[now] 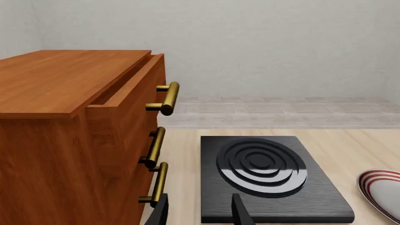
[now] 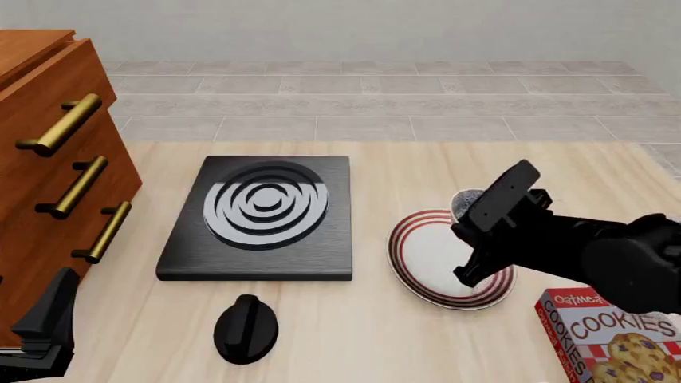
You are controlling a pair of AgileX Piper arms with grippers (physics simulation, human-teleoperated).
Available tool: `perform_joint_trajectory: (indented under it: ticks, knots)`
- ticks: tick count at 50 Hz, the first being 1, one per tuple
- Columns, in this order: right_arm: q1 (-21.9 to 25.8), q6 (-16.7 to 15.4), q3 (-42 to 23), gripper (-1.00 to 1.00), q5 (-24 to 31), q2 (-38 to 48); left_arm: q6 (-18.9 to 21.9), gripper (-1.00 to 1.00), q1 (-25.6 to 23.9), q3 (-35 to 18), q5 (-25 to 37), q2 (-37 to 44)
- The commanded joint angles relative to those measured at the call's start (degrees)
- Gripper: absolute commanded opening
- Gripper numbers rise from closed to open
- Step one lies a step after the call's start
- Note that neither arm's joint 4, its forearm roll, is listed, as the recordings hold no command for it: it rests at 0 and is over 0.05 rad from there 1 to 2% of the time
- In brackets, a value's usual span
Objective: Pick the akita bowl on the cookies box and place it on the plate.
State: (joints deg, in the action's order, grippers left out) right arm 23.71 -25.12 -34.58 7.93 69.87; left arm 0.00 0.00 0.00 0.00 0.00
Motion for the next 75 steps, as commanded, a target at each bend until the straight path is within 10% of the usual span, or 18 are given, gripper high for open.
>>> perform_joint_trajectory:
  ticks: [1, 75]
  knots:
    - [-0.81, -0.37, -0.45, -1.00, -1.84, 1.94, 0.00, 1.00, 0.00, 0.00, 0.00, 0.00]
    - [0.04, 5.28, -2.88, -1.00, -9.03, 12.25, 0.00, 1.00, 0.00, 0.00, 0.00, 0.00]
